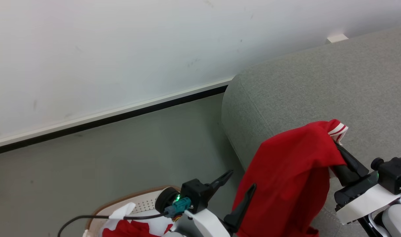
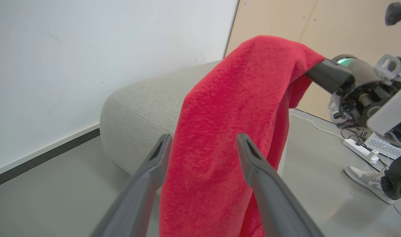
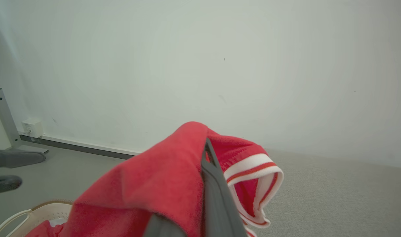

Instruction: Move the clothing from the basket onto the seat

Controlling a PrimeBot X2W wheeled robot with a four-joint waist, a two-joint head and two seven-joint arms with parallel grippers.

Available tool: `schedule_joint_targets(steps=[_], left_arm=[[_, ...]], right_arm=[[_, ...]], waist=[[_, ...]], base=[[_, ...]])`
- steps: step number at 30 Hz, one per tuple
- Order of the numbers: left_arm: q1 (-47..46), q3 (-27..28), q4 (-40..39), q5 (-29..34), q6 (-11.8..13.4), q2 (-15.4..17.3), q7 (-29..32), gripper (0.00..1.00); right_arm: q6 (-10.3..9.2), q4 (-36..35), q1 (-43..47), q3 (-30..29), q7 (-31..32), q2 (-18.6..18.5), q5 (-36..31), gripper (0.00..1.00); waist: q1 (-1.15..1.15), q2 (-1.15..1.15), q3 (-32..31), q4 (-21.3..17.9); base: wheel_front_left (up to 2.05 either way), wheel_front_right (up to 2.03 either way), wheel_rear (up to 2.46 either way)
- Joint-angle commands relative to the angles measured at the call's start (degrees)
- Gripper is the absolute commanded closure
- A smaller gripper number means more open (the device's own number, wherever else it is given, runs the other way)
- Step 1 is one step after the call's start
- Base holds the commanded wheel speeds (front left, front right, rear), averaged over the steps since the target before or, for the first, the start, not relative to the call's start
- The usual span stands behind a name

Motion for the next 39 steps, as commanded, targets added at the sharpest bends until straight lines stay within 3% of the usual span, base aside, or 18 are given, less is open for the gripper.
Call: schedule_joint_targets(steps=[1,14,22,27,32,39], left_arm=[[-0.57,-0.1,0.08,-0.07,0.05,0.11,-0.29,0.0],[-4.41,-1.18,-0.69,1.47,0.11,0.23,0.48,0.0],[-10.69,-1.58,-2.36,3.95,-0.45,1.42,2.87,0.0],[-14.9,-1.57,-3.26,5.32,-0.65,1.95,4.3,0.0],[-18.25,-1.96,-4.33,6.68,-0.99,2.29,5.33,0.0],[-20.77,-1.95,-5.82,7.34,-0.1,2.07,6.04,0.0]], right_arm=[[-0.13,-0.76,0.7,-0.81,-0.02,-0.25,0.53,1.0],[-0.12,-2.9,0.85,-6.84,-0.02,0.19,0.35,1.0],[-0.13,-0.09,-8.51,-14.6,-0.02,2.34,0.77,1.0],[-0.13,6.78,-19.65,-18.93,0.28,0.59,1.53,1.0],[-0.13,18.04,-32.77,-26.38,1.03,-2.48,1.73,1.0],[-0.13,33.82,-46.68,-36.73,0.28,-5.65,-3.43,1.0]], waist=[[0.0,0.0,0.62,-0.82],[0.0,0.0,6.0,-1.09],[0.0,0.0,15.55,0.3],[0.0,0.0,22.21,2.02],[0.0,0.0,27.16,3.64],[0.0,0.0,31.55,4.87]], base=[[0.0,0.0,0.0],[0.0,0.0,0.0],[0.0,0.0,0.0],[0.0,0.0,0.0],[0.0,0.0,0.0],[0.0,0.0,0.0]])
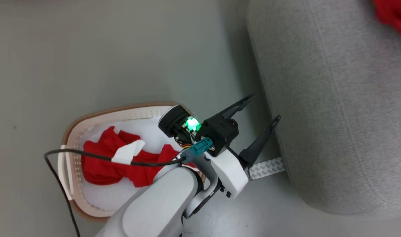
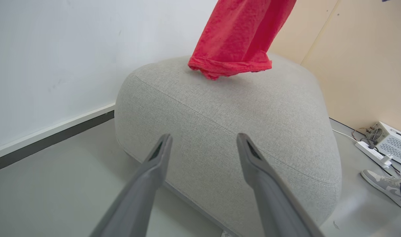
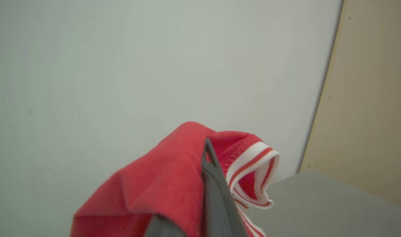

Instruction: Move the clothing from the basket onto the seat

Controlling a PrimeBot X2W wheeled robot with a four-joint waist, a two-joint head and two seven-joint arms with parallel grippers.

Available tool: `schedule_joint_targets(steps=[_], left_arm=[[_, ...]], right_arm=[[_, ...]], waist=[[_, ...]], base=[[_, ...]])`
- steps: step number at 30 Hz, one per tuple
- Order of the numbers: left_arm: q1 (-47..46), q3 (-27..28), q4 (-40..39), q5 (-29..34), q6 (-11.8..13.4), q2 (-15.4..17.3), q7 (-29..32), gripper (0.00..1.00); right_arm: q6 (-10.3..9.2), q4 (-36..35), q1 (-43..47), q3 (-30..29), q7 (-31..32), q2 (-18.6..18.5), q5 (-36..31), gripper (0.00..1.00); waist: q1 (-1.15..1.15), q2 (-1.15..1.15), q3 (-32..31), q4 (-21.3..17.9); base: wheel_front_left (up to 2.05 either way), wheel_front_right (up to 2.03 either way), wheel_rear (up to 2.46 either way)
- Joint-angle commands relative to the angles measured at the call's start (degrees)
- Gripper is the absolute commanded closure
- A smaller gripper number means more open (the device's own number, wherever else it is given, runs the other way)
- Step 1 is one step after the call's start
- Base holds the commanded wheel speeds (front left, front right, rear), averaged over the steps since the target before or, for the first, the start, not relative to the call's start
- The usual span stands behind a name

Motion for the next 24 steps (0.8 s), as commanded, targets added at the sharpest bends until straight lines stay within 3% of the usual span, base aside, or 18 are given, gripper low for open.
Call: schedule_joint_targets(steps=[1,6,10,11,13,14,18,19,24], left_arm=[[-0.91,-0.06,-0.56,0.57,0.35,0.11,0.2,0.0],[-1.53,-0.7,-1.18,1.25,0.67,0.34,1.12,0.0],[-1.57,-0.77,-1.51,1.49,0.98,1.24,1.83,0.0],[-1.44,-0.7,-1.56,1.42,1.14,1.44,1.8,0.0],[-0.88,-0.38,-1.65,1.06,1.33,1.98,1.75,0.0],[-0.45,-0.21,-1.63,0.78,1.52,2.22,1.64,0.0],[0.88,0.24,-1.49,-0.24,1.93,2.83,1.15,0.0],[1.93,0.55,-1.26,-1.12,2.22,3.0,0.53,0.0],[4.62,1.79,-0.61,-2.39,3.31,3.41,-1.39,0.0]], right_arm=[[-0.13,4.14,-1.61,-1.86,-0.33,0.02,-2.22,1.0],[-0.13,12.14,-0.3,-8.54,-0.52,2.25,-5.83,1.0],[-0.13,13.87,4.25,-12.99,-0.51,5.74,-9.05,1.0],[-0.13,13.39,5.59,-13.58,-0.52,6.71,-9.68,0.87],[-0.14,12.45,8.92,-14.91,-0.51,8.55,-10.78,0.48],[-0.13,12.9,10.54,-14.61,-0.49,9.99,-11.3,0.0],[-0.14,10.96,14.08,-12.3,-0.45,11.72,-12.86,0.0],[-0.13,8.88,17.3,-11.02,-0.44,13.61,-11.79,0.0],[-0.13,3.84,24.39,-5.88,-0.45,14.64,-11.17,0.0]], waist=[[-0.02,0.0,2.57,1.16],[-0.02,0.0,5.36,1.65],[-0.02,0.0,6.11,1.62],[-0.02,0.0,6.03,1.52],[-0.02,0.0,5.51,1.07],[-0.02,0.0,5.06,0.81],[-0.02,0.0,3.22,-0.03],[-0.02,0.0,1.38,-0.46],[-0.02,0.0,-3.03,-0.82]], base=[[0.0,0.0,0.0],[0.0,0.0,0.0],[0.0,0.0,0.0],[0.0,0.0,0.0],[0.0,0.0,0.0],[0.0,0.0,0.0],[0.0,0.0,0.0],[0.0,0.0,0.0],[0.0,0.0,0.0]])
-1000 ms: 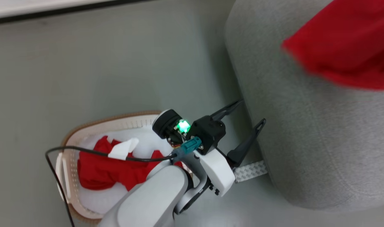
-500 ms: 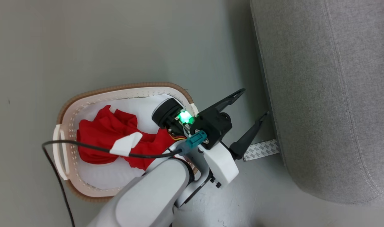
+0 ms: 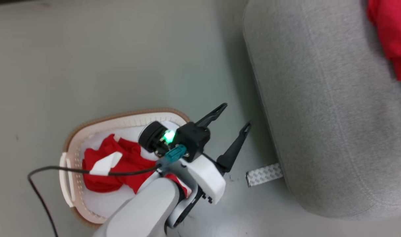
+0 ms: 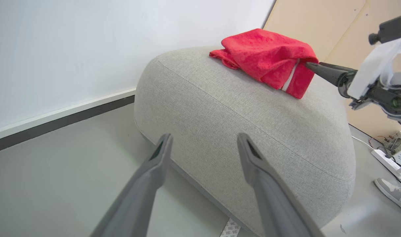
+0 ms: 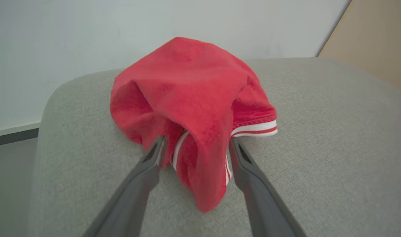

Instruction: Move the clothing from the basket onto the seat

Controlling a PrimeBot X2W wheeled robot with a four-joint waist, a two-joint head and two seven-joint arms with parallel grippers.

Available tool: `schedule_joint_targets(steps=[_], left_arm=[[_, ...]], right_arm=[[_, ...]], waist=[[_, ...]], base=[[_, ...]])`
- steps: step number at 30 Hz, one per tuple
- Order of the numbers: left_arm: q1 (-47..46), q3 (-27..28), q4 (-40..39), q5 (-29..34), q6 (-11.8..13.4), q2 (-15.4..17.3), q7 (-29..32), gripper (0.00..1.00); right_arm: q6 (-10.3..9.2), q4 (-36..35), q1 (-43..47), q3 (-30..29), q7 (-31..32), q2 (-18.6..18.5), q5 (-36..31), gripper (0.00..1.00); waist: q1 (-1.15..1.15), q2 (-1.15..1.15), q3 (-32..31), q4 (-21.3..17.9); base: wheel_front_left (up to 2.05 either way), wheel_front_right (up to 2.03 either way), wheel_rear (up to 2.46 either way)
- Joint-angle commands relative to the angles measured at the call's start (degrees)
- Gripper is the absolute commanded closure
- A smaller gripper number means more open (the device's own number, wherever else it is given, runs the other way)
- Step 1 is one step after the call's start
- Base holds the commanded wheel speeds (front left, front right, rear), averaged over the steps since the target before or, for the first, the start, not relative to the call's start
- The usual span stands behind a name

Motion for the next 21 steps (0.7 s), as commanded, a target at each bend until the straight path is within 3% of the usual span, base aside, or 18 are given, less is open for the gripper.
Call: schedule_joint_targets(steps=[1,12,21], left_arm=[[1.52,0.49,0.31,-0.71,0.47,0.46,-0.8,0.0],[11.02,3.42,2.59,-5.35,3.39,0.19,-8.92,0.0],[19.55,7.92,7.6,-7.3,6.68,1.3,-13.9,0.0]], right_arm=[[-0.13,-1.83,2.26,1.01,-0.01,0.0,0.05,0.0],[-0.12,-24.39,21.2,3.09,0.0,4.1,0.05,0.0],[-0.12,-35.44,33.15,4.72,0.01,8.2,-3.34,0.0]], waist=[[0.0,0.0,-3.67,-0.46],[0.0,0.0,-17.04,4.04],[0.0,0.0,-25.6,9.68]], base=[[0.0,0.0,0.0],[0.0,0.0,0.0],[0.0,0.0,0.0]])
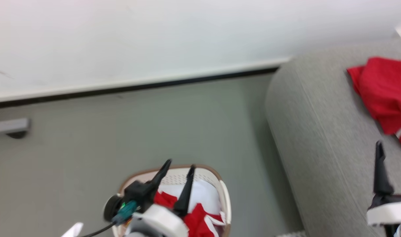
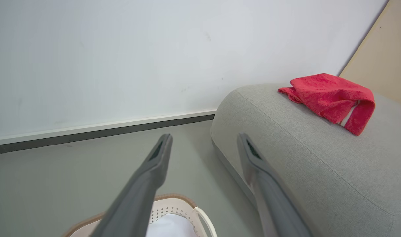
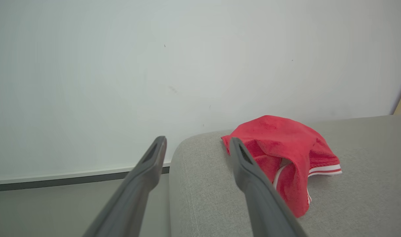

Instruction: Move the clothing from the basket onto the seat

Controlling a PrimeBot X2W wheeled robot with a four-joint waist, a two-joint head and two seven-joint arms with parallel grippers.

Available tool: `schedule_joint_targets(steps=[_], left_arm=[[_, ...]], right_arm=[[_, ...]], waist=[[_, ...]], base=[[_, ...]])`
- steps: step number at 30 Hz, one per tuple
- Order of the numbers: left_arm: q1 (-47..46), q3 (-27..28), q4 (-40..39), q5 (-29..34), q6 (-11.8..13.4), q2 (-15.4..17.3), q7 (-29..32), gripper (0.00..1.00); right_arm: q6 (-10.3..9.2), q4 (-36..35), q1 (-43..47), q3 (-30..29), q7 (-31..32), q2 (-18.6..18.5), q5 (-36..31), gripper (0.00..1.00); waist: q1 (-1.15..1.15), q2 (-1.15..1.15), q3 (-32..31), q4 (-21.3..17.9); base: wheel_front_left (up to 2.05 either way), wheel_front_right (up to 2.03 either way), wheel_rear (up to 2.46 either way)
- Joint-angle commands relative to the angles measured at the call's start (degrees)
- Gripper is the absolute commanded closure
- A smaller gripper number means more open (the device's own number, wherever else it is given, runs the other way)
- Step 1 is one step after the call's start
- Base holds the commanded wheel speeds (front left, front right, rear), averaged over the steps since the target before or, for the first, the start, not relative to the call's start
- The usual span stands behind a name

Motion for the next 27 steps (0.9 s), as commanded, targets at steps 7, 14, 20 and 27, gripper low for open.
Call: schedule_joint_targets(steps=[7,14,20,27], left_arm=[[7.51,6.9,0.54,0.7,1.69,0.59,-0.79,0.0],[13.23,15.11,-0.75,4.45,0.72,-0.75,-0.78,0.0],[16.76,20.5,-0.79,7.67,-2.6,-2.42,-0.79,0.0],[18.68,25.58,-0.45,10.55,-5.34,-4.51,-0.79,0.0]], right_arm=[[-0.12,-3.26,8.21,0.98,0.05,2.77,-2.92,0.0],[-0.13,-2.32,11.64,2.34,0.05,4.74,-5.04,0.0],[-0.13,-0.76,13.28,4.04,0.05,5.6,-6.53,0.0],[-0.12,0.15,13.39,5.21,0.05,6.2,-6.31,0.0]], waist=[[0.02,0.0,-7.44,6.29],[0.02,0.0,-8.87,8.13],[0.02,0.0,-10.36,9.0],[0.02,0.0,-11.14,9.36]], base=[[0.0,0.0,0.0],[0.0,0.0,0.0],[0.0,0.0,0.0],[0.0,0.0,0.0]])
